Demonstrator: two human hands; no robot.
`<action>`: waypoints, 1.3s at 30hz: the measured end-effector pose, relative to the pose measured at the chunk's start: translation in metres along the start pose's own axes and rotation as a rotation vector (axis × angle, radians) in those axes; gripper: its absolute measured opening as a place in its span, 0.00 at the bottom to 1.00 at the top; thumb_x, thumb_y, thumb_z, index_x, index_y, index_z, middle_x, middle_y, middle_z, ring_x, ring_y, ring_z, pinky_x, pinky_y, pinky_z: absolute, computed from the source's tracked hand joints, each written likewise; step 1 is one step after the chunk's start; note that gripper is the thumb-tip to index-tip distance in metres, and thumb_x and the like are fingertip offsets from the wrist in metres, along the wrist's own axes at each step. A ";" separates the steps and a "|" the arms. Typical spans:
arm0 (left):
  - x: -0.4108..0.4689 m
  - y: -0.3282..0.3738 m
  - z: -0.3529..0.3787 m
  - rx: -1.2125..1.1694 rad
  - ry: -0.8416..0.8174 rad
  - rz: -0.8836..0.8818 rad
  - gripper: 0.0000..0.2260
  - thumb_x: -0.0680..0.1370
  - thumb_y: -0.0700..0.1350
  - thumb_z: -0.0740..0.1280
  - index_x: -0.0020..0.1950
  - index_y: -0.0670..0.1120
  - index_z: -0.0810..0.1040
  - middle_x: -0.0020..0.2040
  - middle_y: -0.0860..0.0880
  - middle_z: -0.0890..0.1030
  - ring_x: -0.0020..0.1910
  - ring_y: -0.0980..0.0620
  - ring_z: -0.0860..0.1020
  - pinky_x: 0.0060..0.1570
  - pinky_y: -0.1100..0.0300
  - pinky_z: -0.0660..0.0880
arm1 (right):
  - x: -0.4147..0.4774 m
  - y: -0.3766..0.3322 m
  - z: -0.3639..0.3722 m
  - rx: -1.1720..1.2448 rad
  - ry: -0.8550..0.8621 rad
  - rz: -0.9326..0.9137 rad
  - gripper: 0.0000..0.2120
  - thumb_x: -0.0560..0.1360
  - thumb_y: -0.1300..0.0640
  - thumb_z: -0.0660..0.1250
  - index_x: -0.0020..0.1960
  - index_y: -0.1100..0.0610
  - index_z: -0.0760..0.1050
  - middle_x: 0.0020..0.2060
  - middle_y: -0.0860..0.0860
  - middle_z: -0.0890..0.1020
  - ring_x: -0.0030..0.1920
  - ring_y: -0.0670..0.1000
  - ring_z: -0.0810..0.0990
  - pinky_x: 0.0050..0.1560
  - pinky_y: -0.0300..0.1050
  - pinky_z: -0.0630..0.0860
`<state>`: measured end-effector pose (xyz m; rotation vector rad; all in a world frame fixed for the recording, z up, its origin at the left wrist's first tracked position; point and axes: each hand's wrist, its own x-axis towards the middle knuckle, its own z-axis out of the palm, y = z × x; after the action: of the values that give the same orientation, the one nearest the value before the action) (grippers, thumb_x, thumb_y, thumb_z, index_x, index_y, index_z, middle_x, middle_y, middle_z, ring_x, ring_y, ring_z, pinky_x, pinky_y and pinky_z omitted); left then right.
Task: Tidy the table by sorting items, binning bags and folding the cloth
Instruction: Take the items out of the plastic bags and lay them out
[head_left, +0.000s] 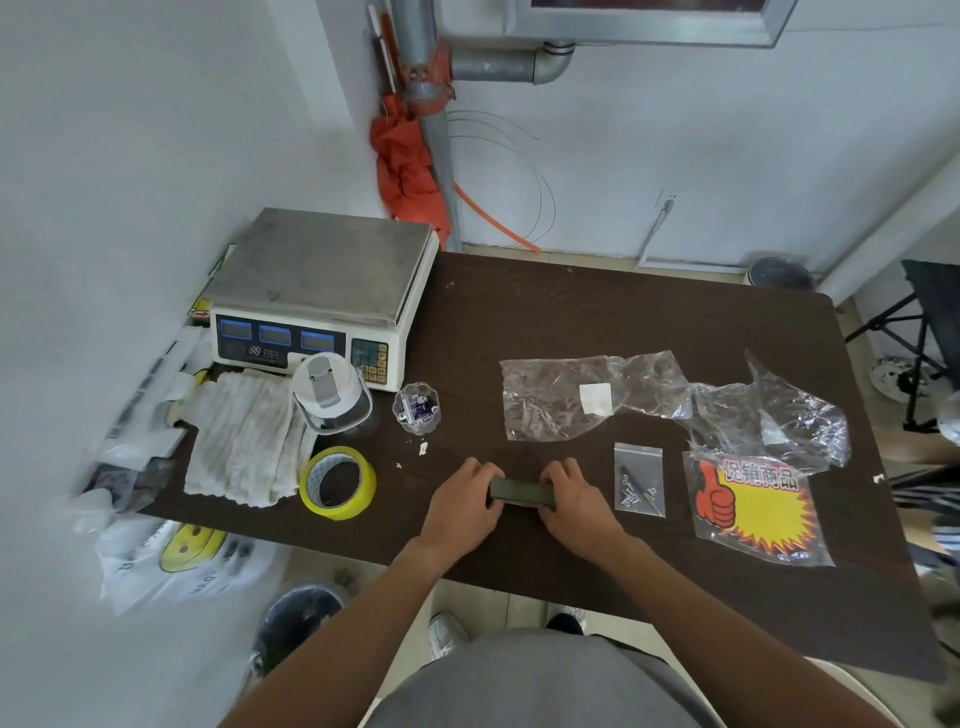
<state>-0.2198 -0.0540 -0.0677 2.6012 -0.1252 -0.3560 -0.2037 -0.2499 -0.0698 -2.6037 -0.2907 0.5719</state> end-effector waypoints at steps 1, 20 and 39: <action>-0.002 -0.001 0.000 0.011 -0.011 -0.003 0.12 0.79 0.48 0.69 0.62 0.52 0.75 0.55 0.52 0.74 0.50 0.52 0.78 0.51 0.56 0.78 | -0.001 0.000 0.002 -0.004 -0.010 0.002 0.14 0.77 0.56 0.69 0.59 0.52 0.68 0.56 0.50 0.69 0.40 0.50 0.75 0.41 0.44 0.74; -0.007 0.000 0.005 0.059 -0.025 -0.063 0.14 0.80 0.48 0.68 0.67 0.53 0.76 0.54 0.51 0.80 0.51 0.51 0.80 0.50 0.56 0.76 | -0.007 -0.002 0.007 0.028 -0.039 0.033 0.18 0.76 0.60 0.67 0.63 0.54 0.68 0.59 0.51 0.67 0.48 0.55 0.79 0.48 0.49 0.78; -0.041 -0.040 -0.023 -1.152 -0.002 -0.694 0.13 0.80 0.44 0.72 0.63 0.45 0.78 0.47 0.46 0.86 0.40 0.54 0.85 0.45 0.61 0.82 | 0.043 -0.057 0.000 0.728 -0.146 0.267 0.18 0.77 0.57 0.70 0.65 0.54 0.71 0.50 0.50 0.79 0.41 0.49 0.81 0.41 0.44 0.79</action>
<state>-0.2521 -0.0015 -0.0590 1.4177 0.7703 -0.4727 -0.1719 -0.1871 -0.0573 -1.9028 0.1996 0.7843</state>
